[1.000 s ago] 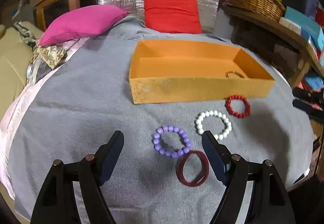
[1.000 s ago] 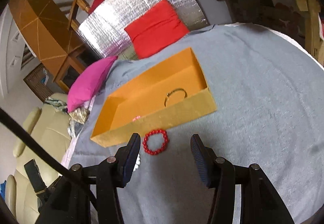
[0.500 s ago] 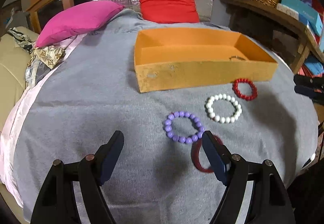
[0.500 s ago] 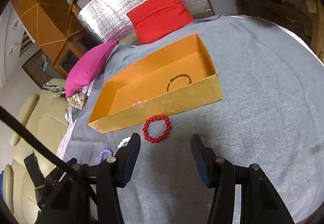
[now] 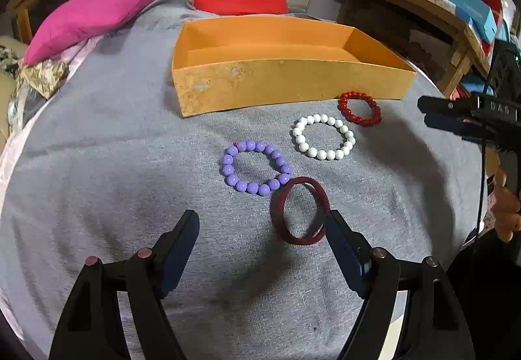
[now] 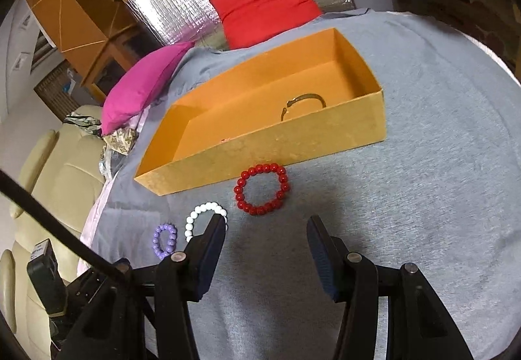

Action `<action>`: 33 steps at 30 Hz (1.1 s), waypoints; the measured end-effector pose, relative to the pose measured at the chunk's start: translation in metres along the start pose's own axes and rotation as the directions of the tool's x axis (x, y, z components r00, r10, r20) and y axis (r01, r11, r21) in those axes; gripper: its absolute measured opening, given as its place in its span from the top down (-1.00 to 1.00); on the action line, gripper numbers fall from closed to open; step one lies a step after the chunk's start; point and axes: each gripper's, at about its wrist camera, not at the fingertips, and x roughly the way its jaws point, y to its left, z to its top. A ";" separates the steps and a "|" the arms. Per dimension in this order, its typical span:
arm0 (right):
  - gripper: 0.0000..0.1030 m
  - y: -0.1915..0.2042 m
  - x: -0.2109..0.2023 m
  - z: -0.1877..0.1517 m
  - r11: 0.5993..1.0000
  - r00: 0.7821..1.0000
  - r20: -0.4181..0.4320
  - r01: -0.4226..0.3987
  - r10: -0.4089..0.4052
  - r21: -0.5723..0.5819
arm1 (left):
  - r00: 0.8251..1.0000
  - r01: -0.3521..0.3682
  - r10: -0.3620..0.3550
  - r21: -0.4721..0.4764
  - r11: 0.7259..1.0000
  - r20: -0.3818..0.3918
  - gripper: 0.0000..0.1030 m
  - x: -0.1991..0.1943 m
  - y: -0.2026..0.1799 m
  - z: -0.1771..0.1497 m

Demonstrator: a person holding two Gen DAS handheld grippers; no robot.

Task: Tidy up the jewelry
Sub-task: 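Move the left tool back toward the dark red bangle on the cloth, then close the left tool on the dark red bangle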

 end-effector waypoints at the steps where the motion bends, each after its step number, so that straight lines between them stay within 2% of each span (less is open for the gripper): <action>1: -0.07 0.000 0.003 0.000 1.000 1.000 -0.006 0.001 -0.001 0.002 | 1.000 0.004 -0.004 -0.005 1.000 0.000 -0.55 0.001 -0.001 0.001; 10: -0.07 -0.003 0.009 0.000 1.000 1.000 -0.019 0.007 -0.007 0.005 | 1.000 0.021 -0.021 0.024 0.999 -0.002 -0.47 0.008 -0.011 0.003; 13: -0.07 -0.003 0.008 0.000 1.000 1.000 -0.017 0.006 -0.006 0.008 | 0.999 0.033 -0.033 0.027 0.999 -0.006 -0.32 0.010 -0.014 0.003; 21: -0.07 -0.002 0.010 -0.001 1.000 1.000 -0.027 0.003 -0.003 0.007 | 0.999 0.043 -0.043 0.022 0.999 -0.028 -0.12 0.017 -0.017 0.003; 24: -0.07 -0.003 0.010 -0.001 1.000 1.000 -0.028 0.004 -0.004 0.009 | 0.997 0.064 -0.063 0.017 0.998 -0.037 0.10 0.020 -0.017 0.003; 33: -0.07 -0.004 0.018 -0.001 1.000 0.999 -0.040 0.018 -0.017 0.021 | 0.997 0.053 -0.051 0.034 0.998 -0.059 0.19 0.029 -0.026 0.003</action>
